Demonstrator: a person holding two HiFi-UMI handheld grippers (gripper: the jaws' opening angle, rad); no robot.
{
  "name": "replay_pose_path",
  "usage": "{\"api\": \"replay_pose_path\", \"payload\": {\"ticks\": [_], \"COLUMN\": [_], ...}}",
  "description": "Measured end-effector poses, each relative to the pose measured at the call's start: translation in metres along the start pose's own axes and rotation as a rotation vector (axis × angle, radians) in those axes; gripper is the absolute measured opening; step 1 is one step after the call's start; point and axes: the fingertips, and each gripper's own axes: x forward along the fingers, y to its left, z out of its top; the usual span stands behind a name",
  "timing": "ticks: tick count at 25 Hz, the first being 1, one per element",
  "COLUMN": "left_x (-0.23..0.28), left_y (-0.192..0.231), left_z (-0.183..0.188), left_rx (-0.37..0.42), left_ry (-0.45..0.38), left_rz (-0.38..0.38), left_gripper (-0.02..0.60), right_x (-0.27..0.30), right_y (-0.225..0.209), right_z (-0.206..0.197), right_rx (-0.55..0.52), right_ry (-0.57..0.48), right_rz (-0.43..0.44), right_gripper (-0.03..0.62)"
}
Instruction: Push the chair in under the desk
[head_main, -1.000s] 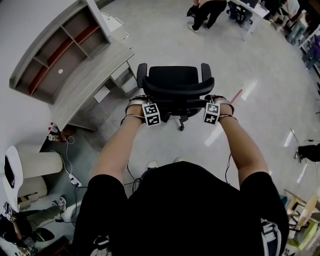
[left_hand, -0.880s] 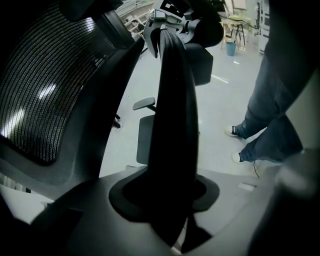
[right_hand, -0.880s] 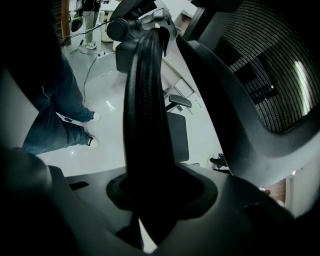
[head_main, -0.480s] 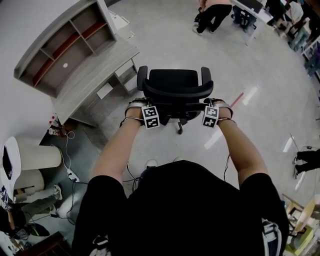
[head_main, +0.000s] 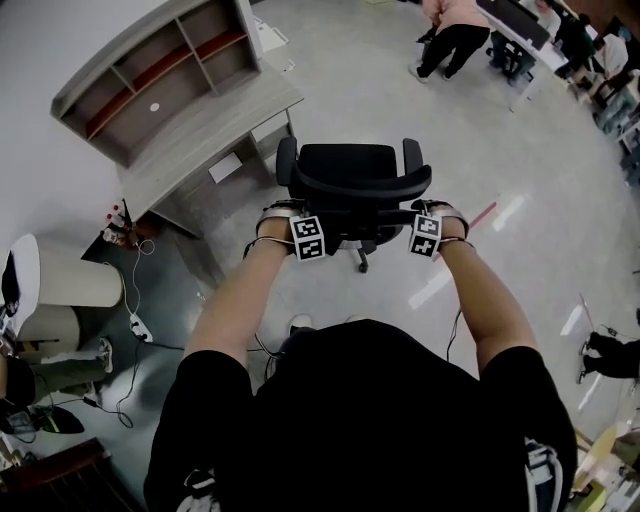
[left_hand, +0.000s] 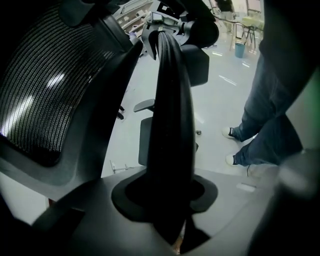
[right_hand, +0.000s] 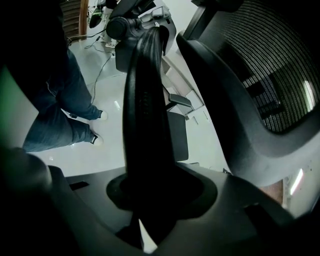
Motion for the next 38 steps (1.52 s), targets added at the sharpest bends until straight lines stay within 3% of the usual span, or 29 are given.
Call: {"api": "replay_pose_path", "payload": {"ticks": [17, 38], "left_x": [-0.046, -0.102], "left_y": [-0.064, -0.145], "left_z": [-0.090, -0.235], "left_rx": [-0.172, -0.428], "left_ry": [0.095, 0.240], "left_rz": [0.027, 0.045], "left_gripper": [0.109, 0.107], "right_x": [-0.003, 0.004], "right_y": [0.019, 0.034], "right_z": [0.099, 0.277], "right_rx": [-0.180, -0.436], "right_ry": [-0.094, -0.235], "right_rz": [0.015, 0.032], "right_gripper": [0.126, 0.126]}}
